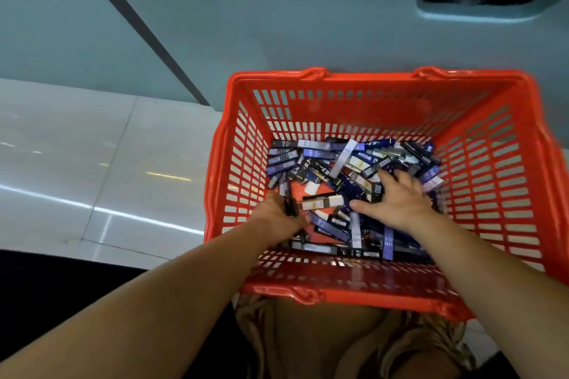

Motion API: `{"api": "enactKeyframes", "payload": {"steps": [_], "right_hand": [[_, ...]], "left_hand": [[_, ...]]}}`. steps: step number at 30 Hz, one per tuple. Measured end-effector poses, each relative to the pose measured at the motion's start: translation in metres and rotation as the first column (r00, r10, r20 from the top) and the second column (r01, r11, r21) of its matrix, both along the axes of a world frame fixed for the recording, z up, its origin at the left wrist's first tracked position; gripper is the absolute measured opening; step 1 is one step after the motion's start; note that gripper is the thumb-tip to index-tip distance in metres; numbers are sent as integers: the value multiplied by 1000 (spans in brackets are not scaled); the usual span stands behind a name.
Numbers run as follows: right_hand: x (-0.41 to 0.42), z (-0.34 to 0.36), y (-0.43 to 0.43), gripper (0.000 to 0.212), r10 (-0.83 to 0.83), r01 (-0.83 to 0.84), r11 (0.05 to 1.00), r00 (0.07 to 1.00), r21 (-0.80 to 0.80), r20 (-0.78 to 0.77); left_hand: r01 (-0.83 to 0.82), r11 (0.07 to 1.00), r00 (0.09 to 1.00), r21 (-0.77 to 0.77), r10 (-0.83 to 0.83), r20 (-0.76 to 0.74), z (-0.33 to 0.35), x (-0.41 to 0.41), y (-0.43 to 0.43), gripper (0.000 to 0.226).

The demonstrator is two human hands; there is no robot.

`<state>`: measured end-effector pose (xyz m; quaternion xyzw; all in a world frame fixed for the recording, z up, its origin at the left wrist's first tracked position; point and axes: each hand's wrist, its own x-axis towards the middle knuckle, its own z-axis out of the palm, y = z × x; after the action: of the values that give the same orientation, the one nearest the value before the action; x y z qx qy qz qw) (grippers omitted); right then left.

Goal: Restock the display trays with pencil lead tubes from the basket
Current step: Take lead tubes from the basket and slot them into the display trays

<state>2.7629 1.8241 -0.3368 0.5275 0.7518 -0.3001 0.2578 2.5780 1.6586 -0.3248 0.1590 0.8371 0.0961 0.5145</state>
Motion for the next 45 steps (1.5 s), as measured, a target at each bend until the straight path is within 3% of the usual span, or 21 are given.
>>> {"api": "enactKeyframes", "payload": {"steps": [5,8,10,12,14,19,25,28,32,35,38,43,45], "right_hand": [[8,6,-1,113,34,-37,998,999,55,42],[12,3,6,121,21,-26,998,997,64,74],[14,-1,12,128,51,-61,995,992,85,113],[14,-5,19,135,112,-128,987,983,98,148],[12,-10,24,142,157,-173,980,975,93,158],[11,-23,25,137,190,-213,968,966,129,176],[11,-21,26,114,78,-92,967,995,236,68],[3,-17,30,107,-4,8,984,1000,178,-24],[7,-11,35,110,53,-38,991,992,126,-118],[21,-4,40,126,199,-196,980,975,40,-95],[33,-1,30,148,242,-241,970,968,-15,64],[30,-14,15,166,269,-280,960,935,14,232],[29,-16,18,161,277,-299,952,933,66,231]], "left_hand": [[-179,977,981,116,168,97,-6,-4,0,79],[-142,987,987,79,135,82,-13,-4,6,79],[56,998,997,3,-55,-55,-17,0,14,87],[312,937,929,-159,-336,-158,-14,9,22,99],[389,891,888,-235,-430,-163,-12,18,29,98],[257,940,924,-223,-307,-227,-29,20,41,95],[167,966,936,-199,-219,-276,-35,21,50,90],[67,997,961,-48,-78,-267,-37,22,51,91],[24,990,985,136,0,-173,-31,24,54,74],[128,977,975,170,-92,-204,-29,22,46,72],[235,959,949,159,-192,-249,-34,20,36,72],[418,903,898,103,-394,-197,-19,19,36,111],[588,809,782,-4,-570,-251,-24,21,40,125]]}}
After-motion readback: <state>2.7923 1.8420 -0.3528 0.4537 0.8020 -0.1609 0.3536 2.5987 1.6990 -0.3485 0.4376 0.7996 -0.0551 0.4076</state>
